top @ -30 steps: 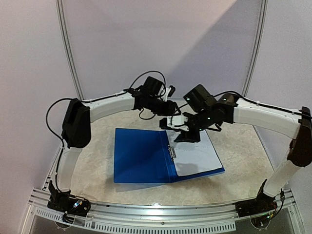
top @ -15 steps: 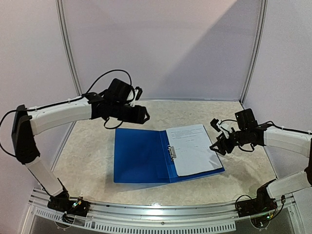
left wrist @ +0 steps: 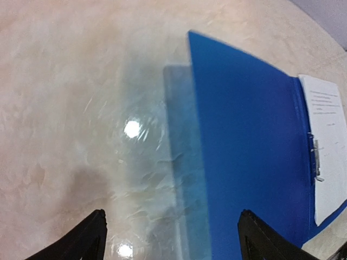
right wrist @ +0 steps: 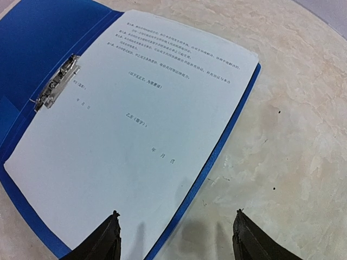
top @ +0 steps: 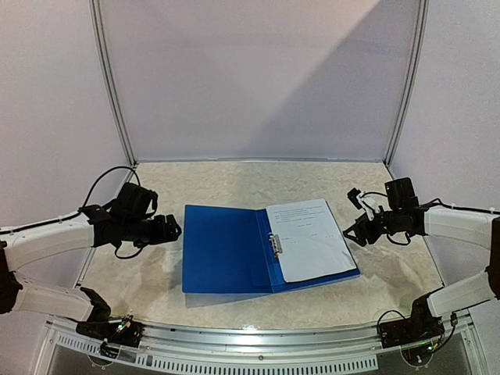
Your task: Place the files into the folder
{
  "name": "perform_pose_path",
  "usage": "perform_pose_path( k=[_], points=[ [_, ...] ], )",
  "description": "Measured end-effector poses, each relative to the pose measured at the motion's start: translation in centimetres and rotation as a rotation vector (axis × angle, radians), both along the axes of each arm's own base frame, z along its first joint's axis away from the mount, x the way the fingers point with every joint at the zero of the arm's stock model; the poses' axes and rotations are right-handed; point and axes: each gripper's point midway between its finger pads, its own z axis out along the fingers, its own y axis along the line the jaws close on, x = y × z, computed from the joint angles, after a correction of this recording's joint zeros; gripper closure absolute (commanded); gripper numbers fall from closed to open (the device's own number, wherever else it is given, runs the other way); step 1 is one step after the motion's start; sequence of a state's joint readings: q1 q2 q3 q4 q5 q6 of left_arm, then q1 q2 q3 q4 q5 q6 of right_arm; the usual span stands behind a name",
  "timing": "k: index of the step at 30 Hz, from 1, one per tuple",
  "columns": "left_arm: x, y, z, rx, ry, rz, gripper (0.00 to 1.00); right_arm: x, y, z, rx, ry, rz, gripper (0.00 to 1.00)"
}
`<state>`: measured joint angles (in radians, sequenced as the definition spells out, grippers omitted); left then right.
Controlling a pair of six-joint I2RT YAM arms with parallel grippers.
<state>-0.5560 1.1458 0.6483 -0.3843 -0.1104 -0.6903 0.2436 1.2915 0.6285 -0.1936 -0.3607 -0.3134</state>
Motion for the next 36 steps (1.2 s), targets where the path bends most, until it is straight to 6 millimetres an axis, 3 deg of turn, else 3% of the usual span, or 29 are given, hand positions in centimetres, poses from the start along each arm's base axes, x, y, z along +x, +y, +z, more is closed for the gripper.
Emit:
perform_pose_path(
  k=[3,7,11,15,21,27,32,36],
  points=[
    [-1.0,1.3,-2.8,-0.021,0.073,0.053,0.16,0.0,-0.2,-1.1,-0.021,0.029,-0.001,0.3],
    [-0.3,2.9,-3.6,-0.066,0.078,0.132,0.2,-0.2,-0.3,-1.6,-0.032,0.046,0.001,0.3],
    [-0.2,4.6,-5.6,-0.096,0.111,0.197,0.27,0.0,-0.8,-1.8,-0.062,0.038,-0.014,0.3],
    [-0.6,4.3,-7.9,-0.1,0.157,0.175,0.3,0.3,-1.1,-2.4,-0.087,0.052,-0.022,0.31],
    [0.3,2.9,-7.7,-0.164,0.091,0.12,0.32,0.4,-1.0,-3.9,-0.102,0.121,-0.01,0.33],
    [0.9,-0.2,-7.6,-0.214,0.056,0.005,0.34,-0.4,-0.8,-6.2,-0.119,0.223,0.026,0.4],
    [0.8,-5.5,-7.3,-0.261,0.056,-0.172,0.35,-0.9,-0.2,-7.1,-0.144,0.26,0.072,0.43],
    [0.9,-9.9,-4.9,-0.307,0.016,-0.308,0.35,-0.5,0.6,-7.2,-0.156,0.259,0.107,0.45]
  ],
)
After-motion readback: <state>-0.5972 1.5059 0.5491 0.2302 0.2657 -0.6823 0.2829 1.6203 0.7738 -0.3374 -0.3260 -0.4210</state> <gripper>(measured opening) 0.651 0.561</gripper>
